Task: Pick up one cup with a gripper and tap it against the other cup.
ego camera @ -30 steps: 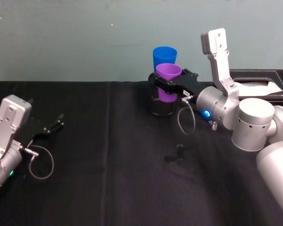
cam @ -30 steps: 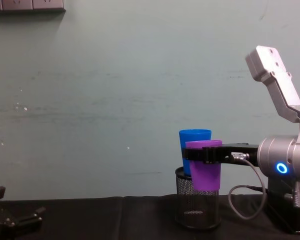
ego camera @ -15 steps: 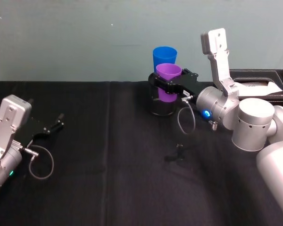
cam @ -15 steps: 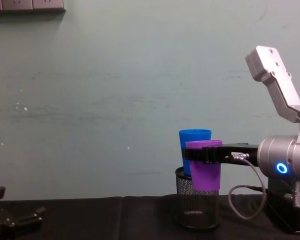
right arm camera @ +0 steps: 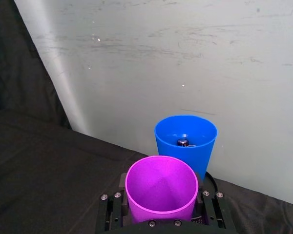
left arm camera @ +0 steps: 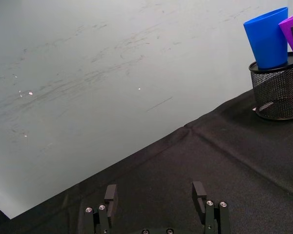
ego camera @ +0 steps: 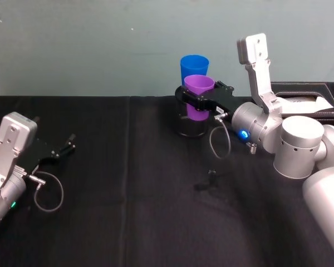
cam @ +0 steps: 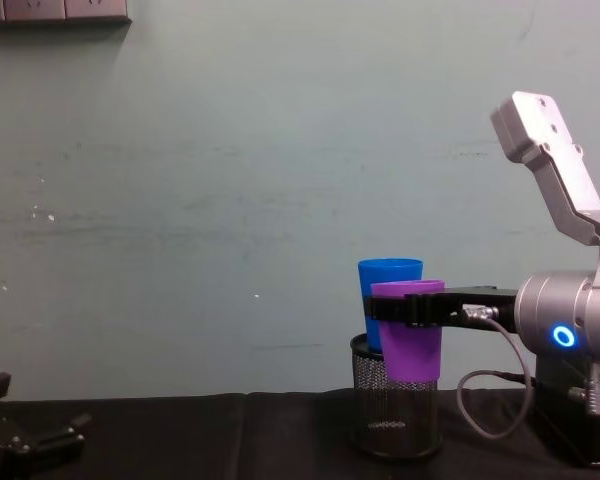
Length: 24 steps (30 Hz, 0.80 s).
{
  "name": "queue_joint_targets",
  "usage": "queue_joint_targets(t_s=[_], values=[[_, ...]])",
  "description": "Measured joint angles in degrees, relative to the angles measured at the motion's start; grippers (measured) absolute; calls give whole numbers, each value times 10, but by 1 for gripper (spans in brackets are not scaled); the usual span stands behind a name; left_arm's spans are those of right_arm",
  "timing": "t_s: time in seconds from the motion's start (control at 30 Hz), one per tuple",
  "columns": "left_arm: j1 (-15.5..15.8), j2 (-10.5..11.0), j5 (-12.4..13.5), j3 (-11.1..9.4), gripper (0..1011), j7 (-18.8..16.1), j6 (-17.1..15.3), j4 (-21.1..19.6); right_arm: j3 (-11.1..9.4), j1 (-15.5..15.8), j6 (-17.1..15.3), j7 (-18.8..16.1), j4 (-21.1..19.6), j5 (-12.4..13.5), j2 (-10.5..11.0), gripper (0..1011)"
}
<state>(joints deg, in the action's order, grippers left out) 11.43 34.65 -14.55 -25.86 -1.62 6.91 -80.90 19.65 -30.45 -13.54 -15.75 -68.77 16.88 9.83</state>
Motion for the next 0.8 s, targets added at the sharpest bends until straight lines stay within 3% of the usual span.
queue_joint_targets(t_s=[0.8], values=[[0,0,0,0,1000,0,0,0,0,0,0,0,0,0,0,737]])
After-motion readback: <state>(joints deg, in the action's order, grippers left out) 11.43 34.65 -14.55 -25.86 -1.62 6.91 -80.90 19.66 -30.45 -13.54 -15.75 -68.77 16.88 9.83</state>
